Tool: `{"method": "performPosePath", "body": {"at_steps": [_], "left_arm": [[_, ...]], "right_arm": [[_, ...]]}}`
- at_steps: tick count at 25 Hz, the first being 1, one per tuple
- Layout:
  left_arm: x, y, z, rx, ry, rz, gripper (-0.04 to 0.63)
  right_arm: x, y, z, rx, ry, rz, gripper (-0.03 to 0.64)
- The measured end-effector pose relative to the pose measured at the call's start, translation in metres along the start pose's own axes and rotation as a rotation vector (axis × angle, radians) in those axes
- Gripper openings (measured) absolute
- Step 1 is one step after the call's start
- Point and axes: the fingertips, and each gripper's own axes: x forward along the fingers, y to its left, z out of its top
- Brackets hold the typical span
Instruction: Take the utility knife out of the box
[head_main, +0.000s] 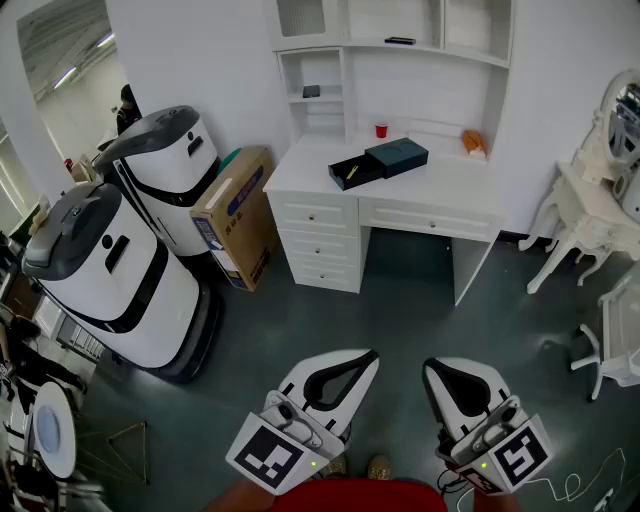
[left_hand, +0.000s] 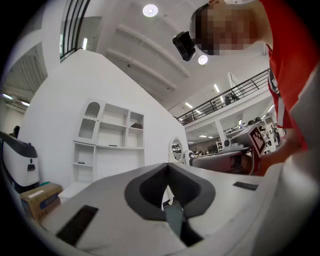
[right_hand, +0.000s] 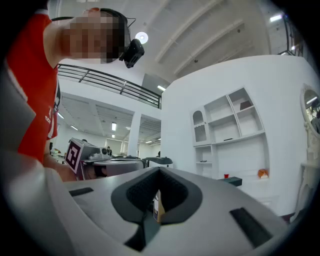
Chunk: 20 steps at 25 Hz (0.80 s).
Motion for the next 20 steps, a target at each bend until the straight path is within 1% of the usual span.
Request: {"method": "performPosePath", "body": {"at_steps": [9,12,15,20], "left_arm": [[-0.002,0.0,0.002,0.0,-0.002,0.006,0.008],[-0.003,0.0,0.001,-0.005,0.001,0.01,0.008],[-0.001,0.0,-0.001,-0.014,0.004,0.018,0.008],[0.007,0.001,0.0,-0.02,-0.004,0.035,0.008]], "right_arm": [[0.0,0.001,0.003,0.002,-0.006,-0.003,-0.006],[-0.001,0.001,0.004,0.025,-0.013,-0.001,-0.005],[-0.003,-0.004,0.003,0.047,-0.017,-0.009,-0.003],[-0.008,-0.015,0.004,0.034,-0.018,-0.011,-0.003]]}}
